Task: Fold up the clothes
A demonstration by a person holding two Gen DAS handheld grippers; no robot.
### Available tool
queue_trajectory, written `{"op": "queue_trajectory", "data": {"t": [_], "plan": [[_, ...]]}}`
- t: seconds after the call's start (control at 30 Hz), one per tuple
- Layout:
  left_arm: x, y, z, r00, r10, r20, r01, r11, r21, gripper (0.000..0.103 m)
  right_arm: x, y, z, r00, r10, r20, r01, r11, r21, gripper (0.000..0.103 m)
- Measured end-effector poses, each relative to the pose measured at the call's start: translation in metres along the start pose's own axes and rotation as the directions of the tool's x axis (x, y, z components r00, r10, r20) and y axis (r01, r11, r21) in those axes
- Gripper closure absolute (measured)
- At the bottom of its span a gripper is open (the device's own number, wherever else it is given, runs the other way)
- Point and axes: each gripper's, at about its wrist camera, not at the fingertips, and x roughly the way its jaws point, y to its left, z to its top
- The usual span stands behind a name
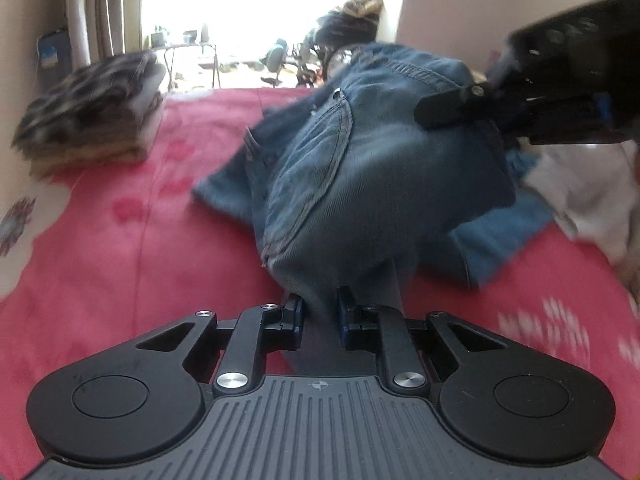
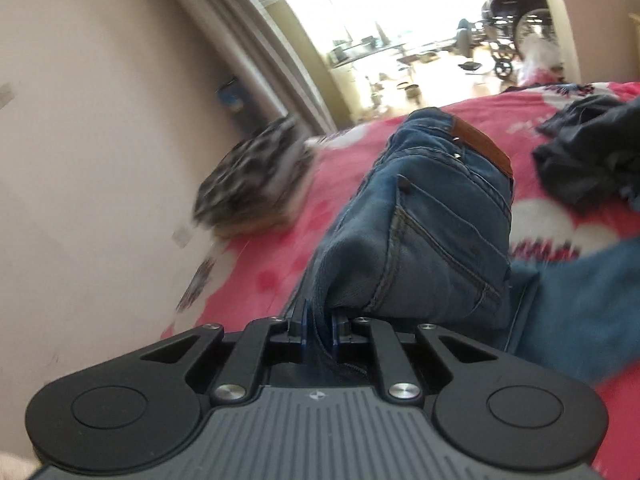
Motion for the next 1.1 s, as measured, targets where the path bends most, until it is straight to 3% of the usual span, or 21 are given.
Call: {"op": "queue_trajectory", "data": {"t": [0.2,0.33,0.4,0.43,0.47,0.57,0.77,0.87,1.0,1.1], "plan": [[-0.040,0.020,-0.060,0.993,0.005,-0.115,0.006,0.996,0.091,0.080,-0.002,0.037,-0.094,0.998,-0.036,-0.046,0.031,0.996,-0.089,0.091],[-0.062,0.037,-0.078,0.984,0.057,-0.168,-0.036,0.991,0.128,0.065,0.007,0.037,-0.125,0.992,-0.073,-0.100,0.060,0.990,-0.125,0.087],[-0.070,0.044,-0.074,0.986,0.080,-0.149,-0.062,0.990,0.124,0.059,0.002,0.034,-0.127,0.990,-0.069,-0.126,0.052,0.989,-0.138,0.080],[-0.073,0.047,-0.068,0.988,0.089,-0.127,-0.075,0.991,0.115,0.051,-0.004,0.034,-0.127,0.990,-0.062,-0.127,0.044,0.989,-0.143,0.067],[-0.075,0.050,-0.063,0.990,0.098,-0.105,-0.087,0.991,0.106,0.044,-0.013,0.033,-0.126,0.991,-0.057,-0.121,0.039,0.989,-0.145,0.059],[-0.073,0.056,-0.045,0.993,0.104,-0.048,-0.102,0.993,0.057,0.035,-0.046,0.026,-0.114,0.997,-0.052,-0.060,0.044,0.991,-0.129,0.051],[-0.056,0.051,-0.023,0.996,0.091,0.000,-0.091,0.996,-0.025,0.034,-0.084,0.005,-0.048,0.989,-0.072,0.128,0.080,0.995,-0.055,0.025],[-0.051,0.045,-0.019,0.997,0.077,0.014,-0.076,0.996,-0.050,0.034,-0.060,-0.019,-0.024,0.992,-0.054,0.118,0.048,0.997,0.054,0.007],[-0.060,0.037,-0.027,0.999,0.026,0.023,-0.025,0.999,-0.047,0.032,-0.021,-0.055,0.002,0.997,-0.008,0.078,-0.009,0.976,0.217,0.005],[-0.066,0.030,-0.034,0.999,-0.030,0.024,0.030,0.999,-0.028,0.023,0.008,-0.082,0.021,0.998,0.030,0.054,-0.047,0.940,0.337,0.005]]}}
